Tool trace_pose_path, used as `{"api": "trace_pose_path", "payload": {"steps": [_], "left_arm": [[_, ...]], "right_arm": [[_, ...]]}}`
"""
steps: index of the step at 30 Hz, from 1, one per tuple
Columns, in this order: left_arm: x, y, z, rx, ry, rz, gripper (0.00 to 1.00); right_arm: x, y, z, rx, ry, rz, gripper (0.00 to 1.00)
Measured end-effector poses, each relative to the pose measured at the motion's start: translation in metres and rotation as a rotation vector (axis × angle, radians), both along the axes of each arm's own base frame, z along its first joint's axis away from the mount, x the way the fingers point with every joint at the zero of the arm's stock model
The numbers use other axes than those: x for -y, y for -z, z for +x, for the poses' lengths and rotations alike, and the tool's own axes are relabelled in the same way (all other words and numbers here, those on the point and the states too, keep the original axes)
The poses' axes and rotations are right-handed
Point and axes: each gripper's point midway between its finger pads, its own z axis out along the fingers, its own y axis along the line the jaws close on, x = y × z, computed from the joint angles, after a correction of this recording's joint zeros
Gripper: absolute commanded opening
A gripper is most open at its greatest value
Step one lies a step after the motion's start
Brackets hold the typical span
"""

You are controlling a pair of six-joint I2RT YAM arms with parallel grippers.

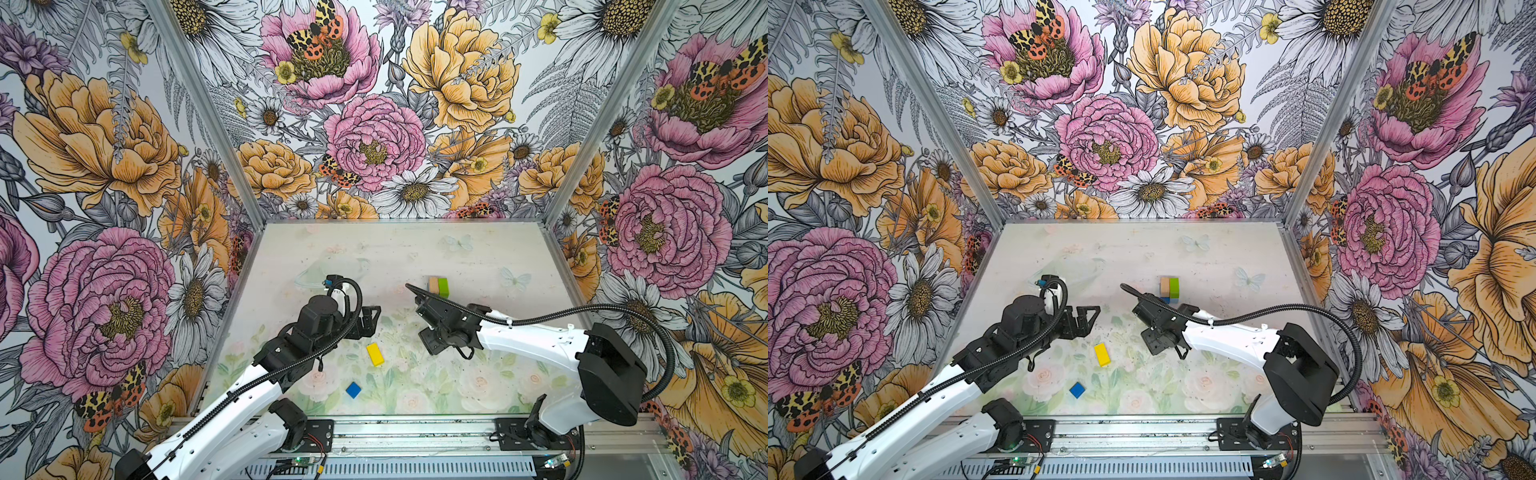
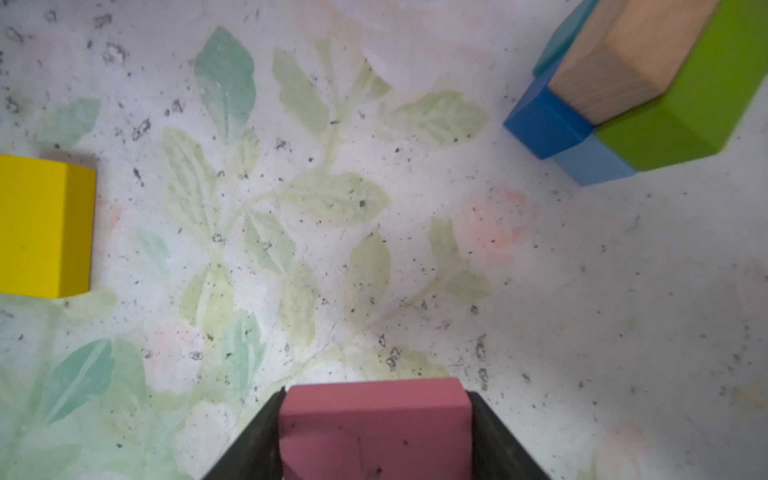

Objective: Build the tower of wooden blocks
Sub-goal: 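Lift the pink block and carry it over the wood and lime green blocks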

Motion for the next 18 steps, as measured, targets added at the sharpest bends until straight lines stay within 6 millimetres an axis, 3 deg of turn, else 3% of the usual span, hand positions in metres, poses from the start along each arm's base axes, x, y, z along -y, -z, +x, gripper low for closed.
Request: {"api": "trace_pose_path", "payload": {"steps": [6,10,13,18], "left_arm": [[-0.003,-0.006,-0.001,0.017,-0.005,-0.012,0.99],[-0.004,-0.004,-0.004,0.018,-0.003,-0.021,0.99],[0.0,0.002,-0.01,0.011,0.022,-0.036,0.99],[0.019,0.002,-0.027,0.025,0.117,-0.081,0.99]], "right_arm": [[0.019,-0.052,0.051,0.09,0.171,0.04,0.51],[0.032,-0.074,0.08,0.132,0.26,0.051,0.51],[0.037,-0.077,0.097,0.134,0.297,0.045,0.51],[0.045,-0.063,0.123,0.1,0.353,0.021,0.5]]}}
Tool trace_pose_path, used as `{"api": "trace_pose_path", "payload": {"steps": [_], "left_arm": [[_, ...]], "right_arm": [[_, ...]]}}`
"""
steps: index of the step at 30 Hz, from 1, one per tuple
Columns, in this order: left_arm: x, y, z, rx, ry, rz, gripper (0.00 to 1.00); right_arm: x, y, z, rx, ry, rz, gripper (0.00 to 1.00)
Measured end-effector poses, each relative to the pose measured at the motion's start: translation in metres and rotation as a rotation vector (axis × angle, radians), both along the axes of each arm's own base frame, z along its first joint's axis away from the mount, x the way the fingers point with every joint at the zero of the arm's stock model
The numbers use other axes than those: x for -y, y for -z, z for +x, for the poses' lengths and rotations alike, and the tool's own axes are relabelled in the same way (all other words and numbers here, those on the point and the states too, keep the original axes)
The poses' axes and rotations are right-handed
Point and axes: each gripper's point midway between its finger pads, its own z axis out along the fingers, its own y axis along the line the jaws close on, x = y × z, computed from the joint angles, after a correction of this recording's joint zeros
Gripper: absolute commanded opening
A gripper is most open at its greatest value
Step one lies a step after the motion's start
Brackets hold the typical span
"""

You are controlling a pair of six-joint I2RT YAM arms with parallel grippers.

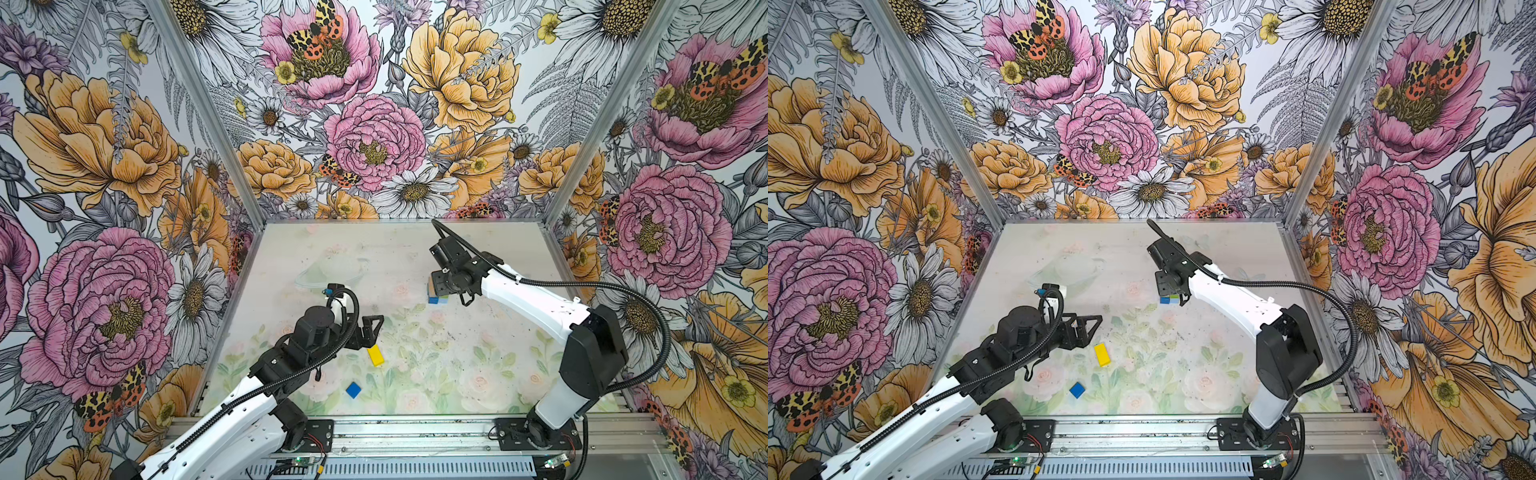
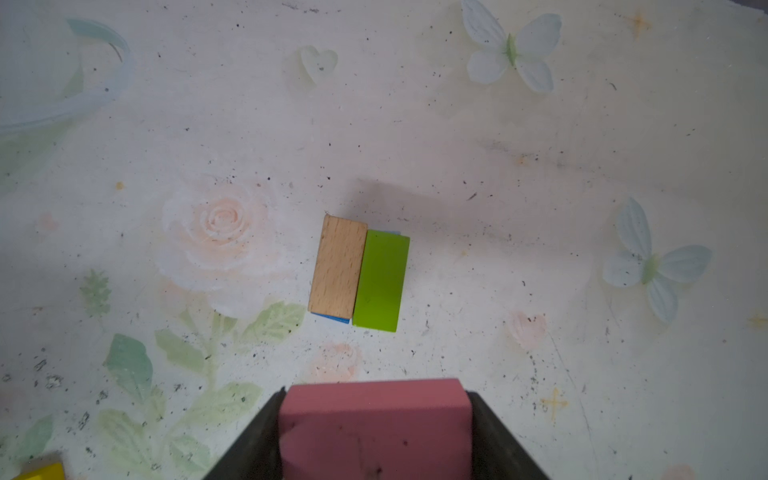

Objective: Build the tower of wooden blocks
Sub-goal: 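Lift the pink block and carry it over the wood and lime green blocks, then lower the pink block onto the tops of the wood and lime green blocks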

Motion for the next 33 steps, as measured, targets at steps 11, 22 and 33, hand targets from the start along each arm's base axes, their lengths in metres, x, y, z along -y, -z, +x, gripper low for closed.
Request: {"api": "trace_pose_path", "payload": {"steps": [11,22,33], "left_arm": [[0.017,-0.005,0.005,0.025,0.039,-0.031,0.99],[0.026,0.007,0.01,-0.004,0.055,-0.009,0.99],[0.025,0.006,0.009,0.012,0.067,0.003,0.99]], "right_arm": [[-0.003,0.029,0.031,-0.064,0.106,0.015,0.48],[-0.011,0.028,0.044,-0.054,0.16,0.054,0.48],[-0.013,0.039,0.048,-0.068,0.186,0.052,0.47]]}}
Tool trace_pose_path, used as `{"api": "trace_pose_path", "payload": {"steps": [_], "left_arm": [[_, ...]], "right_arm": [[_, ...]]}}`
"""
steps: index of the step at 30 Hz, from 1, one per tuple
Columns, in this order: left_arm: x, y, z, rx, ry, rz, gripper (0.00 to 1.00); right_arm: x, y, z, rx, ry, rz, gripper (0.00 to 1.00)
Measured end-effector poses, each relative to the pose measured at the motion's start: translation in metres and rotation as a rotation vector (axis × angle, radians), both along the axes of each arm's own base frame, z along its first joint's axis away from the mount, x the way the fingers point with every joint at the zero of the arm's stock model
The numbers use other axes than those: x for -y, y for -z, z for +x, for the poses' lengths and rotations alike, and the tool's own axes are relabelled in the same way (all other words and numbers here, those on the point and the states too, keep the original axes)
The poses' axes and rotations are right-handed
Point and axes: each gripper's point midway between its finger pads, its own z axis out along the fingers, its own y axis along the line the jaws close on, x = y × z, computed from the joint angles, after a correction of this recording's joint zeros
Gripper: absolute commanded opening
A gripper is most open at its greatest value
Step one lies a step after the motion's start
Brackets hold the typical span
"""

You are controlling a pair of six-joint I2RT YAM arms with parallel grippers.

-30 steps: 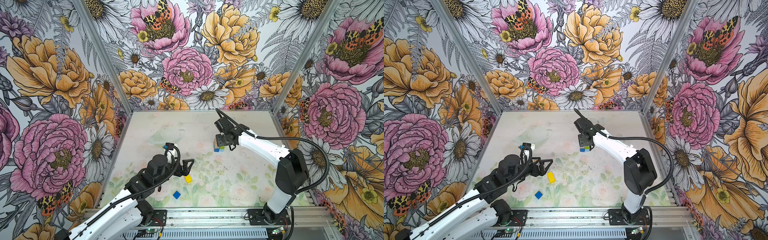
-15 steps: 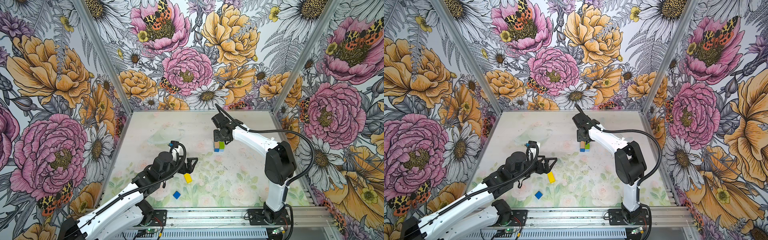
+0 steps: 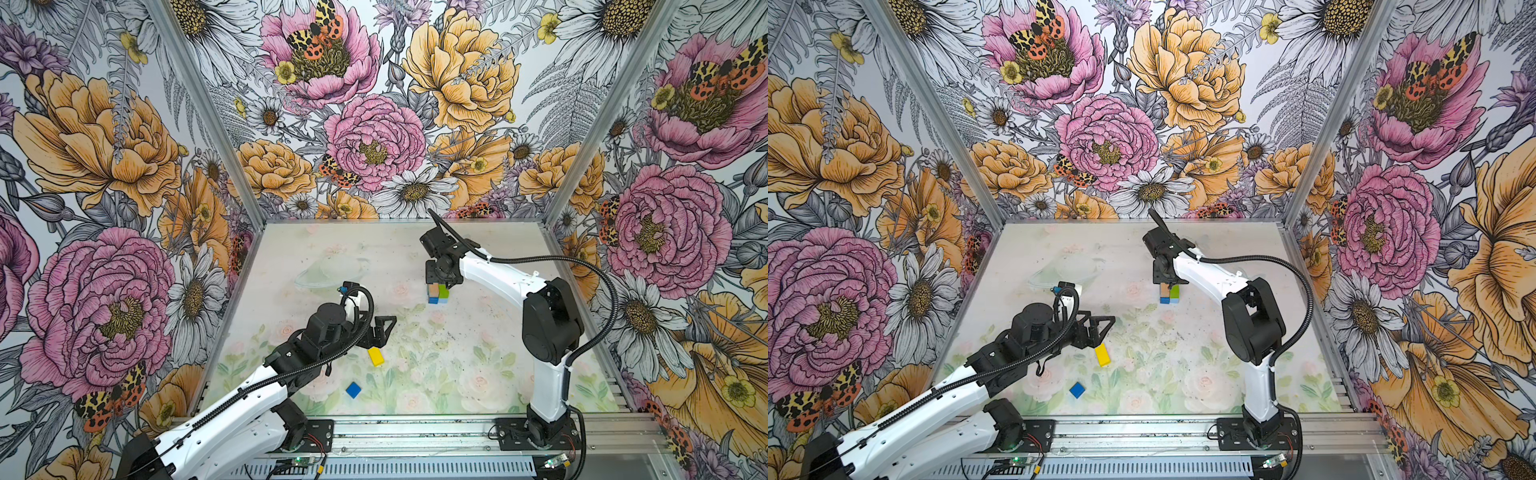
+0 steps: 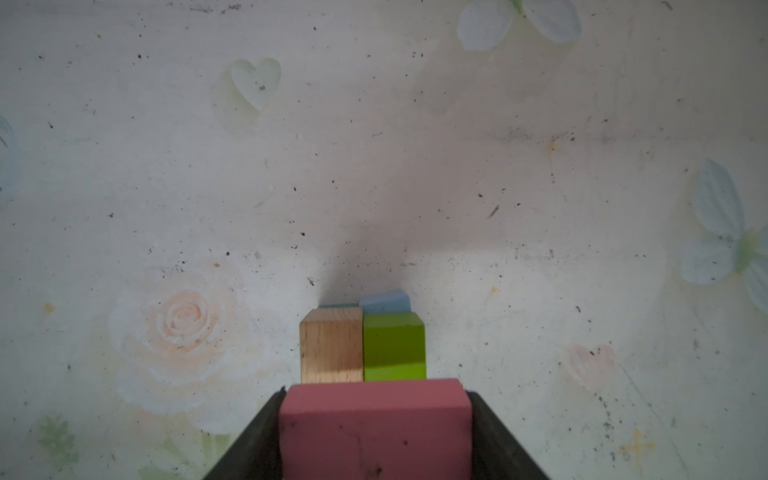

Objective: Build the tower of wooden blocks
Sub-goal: 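Lower the pink block onto the tops of the wood and lime green blocks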

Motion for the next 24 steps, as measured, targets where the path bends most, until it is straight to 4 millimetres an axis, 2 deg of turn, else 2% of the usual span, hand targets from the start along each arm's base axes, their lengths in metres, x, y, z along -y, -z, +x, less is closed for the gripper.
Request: {"api": "trace_pose_path", "payload": {"steps": [6,13,24], "left_arm": [[-0.003,-0.009,-0.001,0.024,-0.004,-0.021,0.99],[-0.005,-0.011,0.0,0.029,-0.012,-0.022,0.99],[-0.007,-0.011,0.002,0.029,-0.02,-0.022,0.99]], "right_arm": [[-0.002,0.007,0.003,-0.011,0.009,-0.002,0.47],[-0.002,0.02,0.003,-0.035,0.011,-0.014,0.47],[-0.003,0.015,0.009,-0.024,0.017,0.001,0.47]]}}
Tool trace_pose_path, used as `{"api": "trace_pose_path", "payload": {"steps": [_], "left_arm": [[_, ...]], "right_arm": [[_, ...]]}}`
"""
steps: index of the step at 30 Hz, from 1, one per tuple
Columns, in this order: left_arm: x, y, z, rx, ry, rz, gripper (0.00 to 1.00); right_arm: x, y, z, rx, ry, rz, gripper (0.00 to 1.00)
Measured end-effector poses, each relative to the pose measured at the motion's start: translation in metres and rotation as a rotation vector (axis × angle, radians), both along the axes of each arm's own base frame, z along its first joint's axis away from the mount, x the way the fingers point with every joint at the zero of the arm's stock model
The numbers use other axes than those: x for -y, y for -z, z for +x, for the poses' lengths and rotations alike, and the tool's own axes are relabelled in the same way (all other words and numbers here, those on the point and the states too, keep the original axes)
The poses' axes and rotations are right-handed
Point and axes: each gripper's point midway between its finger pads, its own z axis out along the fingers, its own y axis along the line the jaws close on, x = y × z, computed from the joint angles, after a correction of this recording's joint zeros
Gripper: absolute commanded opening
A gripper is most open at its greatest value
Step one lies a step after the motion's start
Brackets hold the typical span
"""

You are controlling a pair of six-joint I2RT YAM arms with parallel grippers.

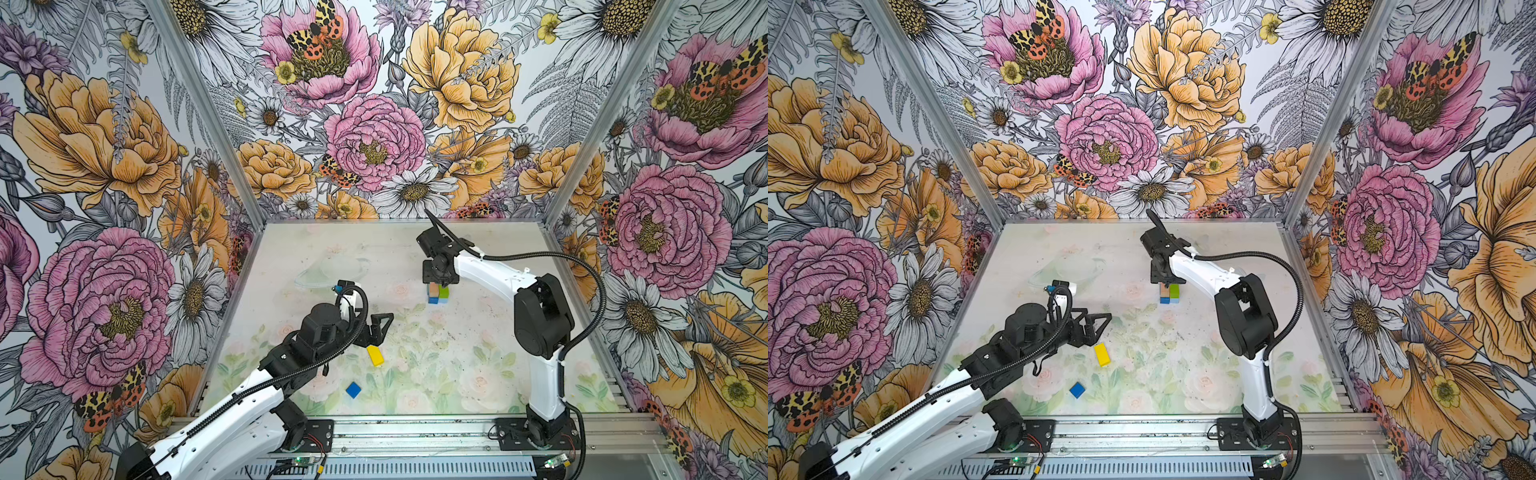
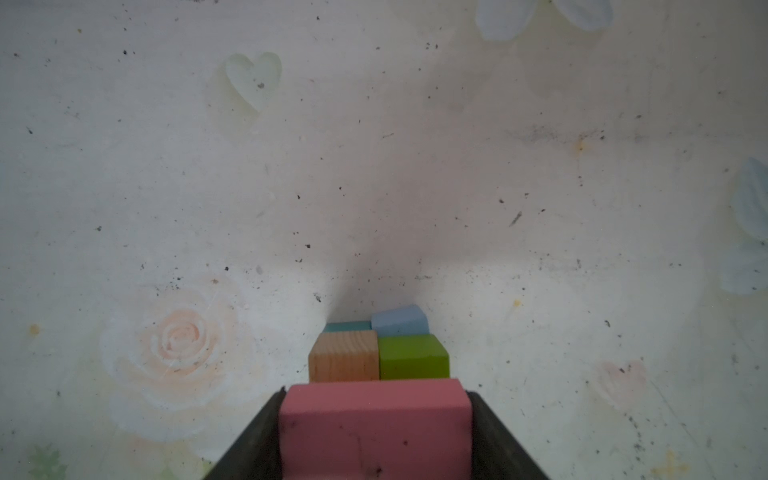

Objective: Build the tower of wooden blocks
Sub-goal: 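Lower the pink block onto the tops of the wood and lime green blocks, then open the right gripper and raise it off the pink block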

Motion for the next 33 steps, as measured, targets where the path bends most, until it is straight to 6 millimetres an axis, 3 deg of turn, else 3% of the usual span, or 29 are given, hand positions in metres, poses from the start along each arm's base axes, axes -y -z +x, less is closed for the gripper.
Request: {"api": "trace_pose_path", "payload": {"steps": [26,30,33], "left_arm": [[-0.003,0.002,0.003,-0.005,-0.012,0.004,0.99],[-0.003,0.002,0.003,-0.005,-0.012,0.004,0.99],[-0.002,0.002,0.003,-0.005,-0.011,0.004,0.99]], "right_arm": [[0.003,0.01,0.007,-0.018,0.014,0.0,0.48],[0.003,0.011,0.007,-0.018,0.013,0.0,0.55],[0.003,0.011,0.007,-0.018,0.011,0.0,0.66]]}}
